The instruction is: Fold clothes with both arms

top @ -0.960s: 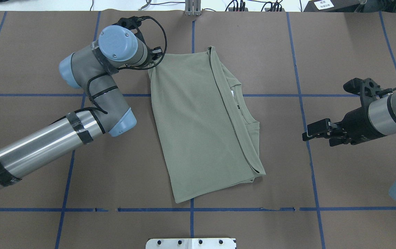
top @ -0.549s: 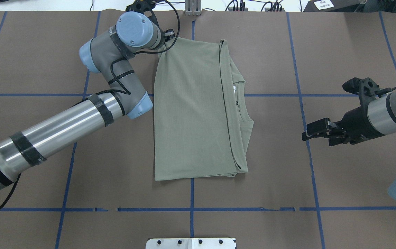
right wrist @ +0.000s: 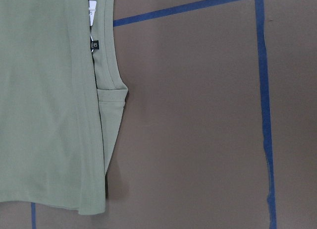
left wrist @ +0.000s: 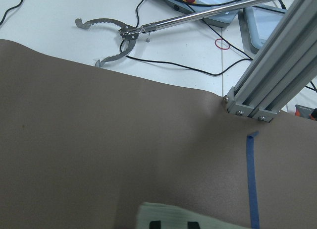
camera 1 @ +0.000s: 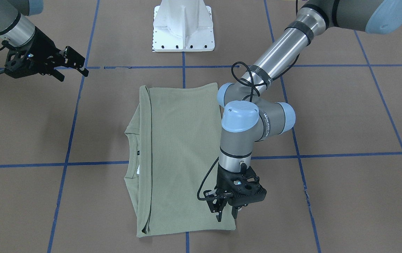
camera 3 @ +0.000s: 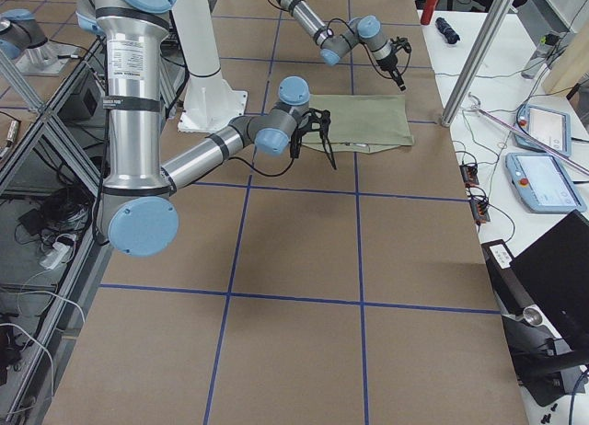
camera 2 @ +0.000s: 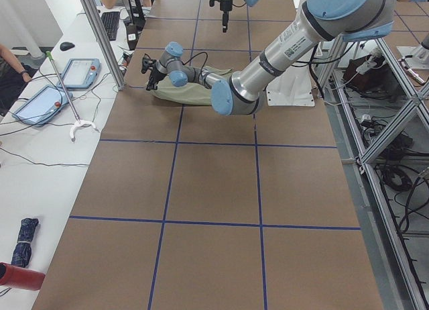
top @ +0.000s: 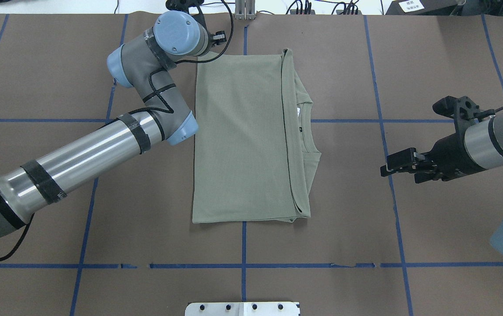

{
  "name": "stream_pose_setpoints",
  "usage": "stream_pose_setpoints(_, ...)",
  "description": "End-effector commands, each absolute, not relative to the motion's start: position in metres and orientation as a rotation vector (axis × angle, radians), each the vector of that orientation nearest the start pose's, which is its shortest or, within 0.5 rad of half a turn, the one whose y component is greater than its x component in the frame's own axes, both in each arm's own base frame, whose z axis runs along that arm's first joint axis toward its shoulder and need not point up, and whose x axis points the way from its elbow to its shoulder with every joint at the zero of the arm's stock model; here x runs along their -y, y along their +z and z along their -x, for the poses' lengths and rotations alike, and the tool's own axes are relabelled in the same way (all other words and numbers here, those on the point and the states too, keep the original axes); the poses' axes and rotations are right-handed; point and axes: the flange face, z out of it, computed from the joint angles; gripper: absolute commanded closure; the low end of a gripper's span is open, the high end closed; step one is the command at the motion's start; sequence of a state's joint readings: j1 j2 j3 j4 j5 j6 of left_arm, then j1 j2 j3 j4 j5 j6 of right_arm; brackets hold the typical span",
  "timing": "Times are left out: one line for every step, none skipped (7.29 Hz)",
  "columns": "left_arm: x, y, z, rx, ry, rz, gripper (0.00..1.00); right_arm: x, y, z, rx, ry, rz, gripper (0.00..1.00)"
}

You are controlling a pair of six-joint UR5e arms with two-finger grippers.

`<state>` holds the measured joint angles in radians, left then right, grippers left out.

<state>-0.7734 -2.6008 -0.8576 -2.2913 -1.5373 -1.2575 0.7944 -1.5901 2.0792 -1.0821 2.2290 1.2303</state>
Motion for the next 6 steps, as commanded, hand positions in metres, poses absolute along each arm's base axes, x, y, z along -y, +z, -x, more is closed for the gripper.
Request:
stream_pose_setpoints(0.722, 0.215, -0.489, -0.900, -0.346, -0.580, 0.00, 0.392, 0.359, 0.280, 1.103, 0.101, -0.031, 0.00)
stream_pose_setpoints(0.698, 0.238, -0.471, -0.965, -0.282, -0.507, 0.00, 0.396, 0.365, 0.294, 1.086, 0.099, -0.028, 0.00)
stream_pose_setpoints(0.671, 0.256, -0.450, -0.998, -0.264, -0.506, 0.00, 0.409, 0.366, 0.318, 1.073, 0.088, -0.039, 0.00)
stream_pose_setpoints(0.650, 0.267, -0.430, -0.998, -0.263, -0.499, 0.00, 0.421, 0.368, 0.341, 1.056, 0.081, -0.051, 0.00)
stream_pose_setpoints(0.627, 0.265, -0.415, -1.022, -0.237, -0.467, 0.00, 0.443, 0.352, 0.382, 1.020, 0.086, -0.068, 0.00)
stream_pose_setpoints(0.606, 0.265, -0.399, -1.039, -0.226, -0.466, 0.00, 0.457, 0.329, 0.419, 0.958, 0.070, -0.084, 0.00)
